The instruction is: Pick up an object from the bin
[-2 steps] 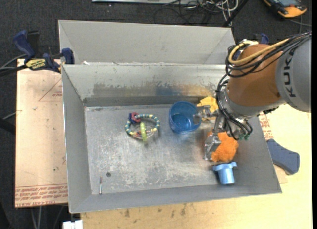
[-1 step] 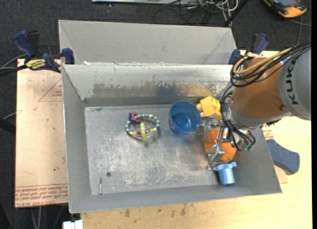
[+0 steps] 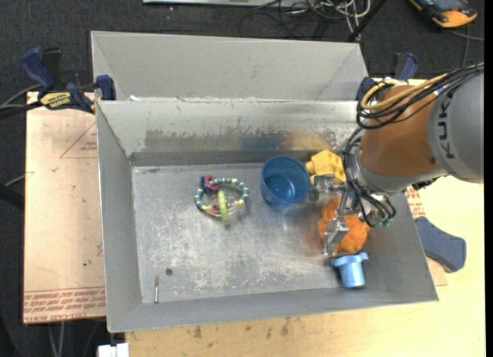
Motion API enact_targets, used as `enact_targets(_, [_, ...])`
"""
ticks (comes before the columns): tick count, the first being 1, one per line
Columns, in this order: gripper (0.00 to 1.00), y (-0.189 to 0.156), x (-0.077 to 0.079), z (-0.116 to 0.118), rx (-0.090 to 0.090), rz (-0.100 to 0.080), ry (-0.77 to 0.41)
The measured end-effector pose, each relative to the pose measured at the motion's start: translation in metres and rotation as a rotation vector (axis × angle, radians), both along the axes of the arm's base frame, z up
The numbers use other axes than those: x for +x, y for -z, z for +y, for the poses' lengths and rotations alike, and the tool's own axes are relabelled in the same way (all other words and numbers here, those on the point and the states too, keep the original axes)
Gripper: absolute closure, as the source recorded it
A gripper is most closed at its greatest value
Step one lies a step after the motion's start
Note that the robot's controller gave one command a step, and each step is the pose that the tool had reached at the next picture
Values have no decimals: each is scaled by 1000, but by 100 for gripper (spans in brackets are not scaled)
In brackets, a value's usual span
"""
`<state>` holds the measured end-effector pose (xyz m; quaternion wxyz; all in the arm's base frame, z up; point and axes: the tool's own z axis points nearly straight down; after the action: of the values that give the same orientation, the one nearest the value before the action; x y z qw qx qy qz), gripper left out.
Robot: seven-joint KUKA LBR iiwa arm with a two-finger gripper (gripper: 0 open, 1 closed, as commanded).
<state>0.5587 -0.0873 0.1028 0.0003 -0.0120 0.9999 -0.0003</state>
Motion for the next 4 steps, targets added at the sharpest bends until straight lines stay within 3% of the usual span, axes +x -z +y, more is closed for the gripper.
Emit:
enact_targets(1, [0, 18, 19, -17, 3, -7, 33])
enact_targets(2, [0, 13, -15, -3, -1, 2, 95])
enact_targets(3, [0, 12, -4, -3, 5, 1, 5])
enact_targets(4, [0, 18, -1, -30, 1, -3, -252])
